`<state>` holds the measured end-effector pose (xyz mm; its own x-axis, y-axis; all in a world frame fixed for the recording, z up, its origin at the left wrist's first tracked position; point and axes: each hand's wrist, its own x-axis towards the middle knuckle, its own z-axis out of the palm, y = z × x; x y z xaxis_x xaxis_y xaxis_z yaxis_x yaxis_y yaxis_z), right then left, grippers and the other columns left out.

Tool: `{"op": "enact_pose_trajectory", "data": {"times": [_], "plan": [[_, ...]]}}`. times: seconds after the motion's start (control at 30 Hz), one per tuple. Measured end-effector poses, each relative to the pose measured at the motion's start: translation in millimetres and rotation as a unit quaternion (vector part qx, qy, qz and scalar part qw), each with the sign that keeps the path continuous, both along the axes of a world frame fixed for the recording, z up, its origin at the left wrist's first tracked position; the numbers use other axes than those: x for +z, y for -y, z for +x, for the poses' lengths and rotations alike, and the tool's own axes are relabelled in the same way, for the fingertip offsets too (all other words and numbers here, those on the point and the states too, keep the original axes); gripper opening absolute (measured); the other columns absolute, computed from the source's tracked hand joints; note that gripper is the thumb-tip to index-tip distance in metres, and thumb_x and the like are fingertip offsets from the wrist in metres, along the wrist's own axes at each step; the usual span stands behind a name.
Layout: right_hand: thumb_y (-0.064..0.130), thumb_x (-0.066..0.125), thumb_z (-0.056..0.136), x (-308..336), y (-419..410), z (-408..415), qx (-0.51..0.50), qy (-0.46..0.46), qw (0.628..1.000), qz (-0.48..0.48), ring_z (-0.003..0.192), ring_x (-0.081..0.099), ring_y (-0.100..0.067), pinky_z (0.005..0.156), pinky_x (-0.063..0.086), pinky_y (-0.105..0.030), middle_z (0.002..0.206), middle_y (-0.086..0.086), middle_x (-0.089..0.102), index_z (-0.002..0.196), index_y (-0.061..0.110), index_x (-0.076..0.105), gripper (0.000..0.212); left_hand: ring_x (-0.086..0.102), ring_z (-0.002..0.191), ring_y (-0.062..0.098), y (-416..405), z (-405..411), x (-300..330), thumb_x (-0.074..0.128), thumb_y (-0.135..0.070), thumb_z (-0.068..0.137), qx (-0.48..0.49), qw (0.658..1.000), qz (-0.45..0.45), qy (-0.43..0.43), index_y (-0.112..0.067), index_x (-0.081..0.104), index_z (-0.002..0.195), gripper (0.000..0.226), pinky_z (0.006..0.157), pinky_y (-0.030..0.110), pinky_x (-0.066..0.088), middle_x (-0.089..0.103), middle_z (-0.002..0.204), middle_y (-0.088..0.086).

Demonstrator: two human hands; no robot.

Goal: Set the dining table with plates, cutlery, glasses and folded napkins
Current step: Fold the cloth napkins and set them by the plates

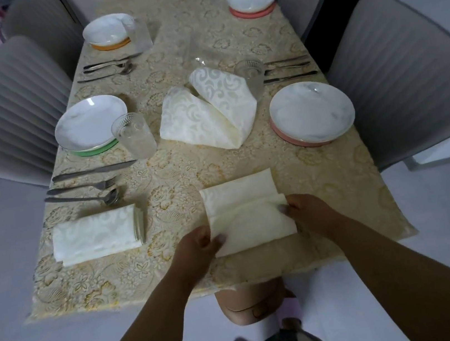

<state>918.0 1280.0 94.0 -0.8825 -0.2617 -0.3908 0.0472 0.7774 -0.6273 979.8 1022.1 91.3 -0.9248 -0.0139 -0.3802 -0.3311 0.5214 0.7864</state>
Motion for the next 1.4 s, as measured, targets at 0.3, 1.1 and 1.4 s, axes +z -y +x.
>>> {"op": "enact_pose_trajectory", "data": {"times": [0.3, 1.1, 1.4], "plan": [[0.042, 0.051, 0.094, -19, 12, 2, -0.102, -0.031, 0.99, 0.095, 0.054, 0.038, -0.012, 0.049, 0.026, -0.027, 0.059, 0.002, 0.037, 0.06, 0.019, 0.037, 0.044, 0.052, 0.068, 0.016, -18, -5, -9, 0.059, -0.047, 0.089, 0.078, 0.978, -0.191, 0.023, -0.021, 0.049, 0.067, 0.035, 0.053, 0.027, 0.032, 0.055, 0.068, -0.003], [0.038, 0.065, 0.086, -20, 7, 11, -0.093, 0.015, 0.989, 0.111, 0.077, 0.053, -0.021, 0.058, 0.034, -0.028, 0.075, -0.001, 0.052, 0.072, 0.018, 0.048, 0.029, 0.025, 0.144, 0.027, -35, 18, -53, 0.039, -0.052, 0.089, -0.337, 0.825, -0.375, -0.255, -0.019, 0.034, 0.148, 0.069, 0.115, 0.043, 0.013, 0.029, 0.155, 0.01], [0.04, 0.041, 0.097, -11, 55, 41, 0.112, -0.16, 0.979, -0.066, 0.124, 0.048, -0.014, 0.104, 0.035, -0.026, 0.137, -0.002, 0.051, 0.138, 0.015, 0.044, 0.049, 0.018, 0.146, 0.027, -33, 16, -57, 0.04, -0.05, 0.095, -0.332, 0.835, -0.336, -0.28, -0.017, 0.027, 0.149, 0.064, 0.115, 0.045, 0.016, 0.03, 0.154, 0.01]]}}
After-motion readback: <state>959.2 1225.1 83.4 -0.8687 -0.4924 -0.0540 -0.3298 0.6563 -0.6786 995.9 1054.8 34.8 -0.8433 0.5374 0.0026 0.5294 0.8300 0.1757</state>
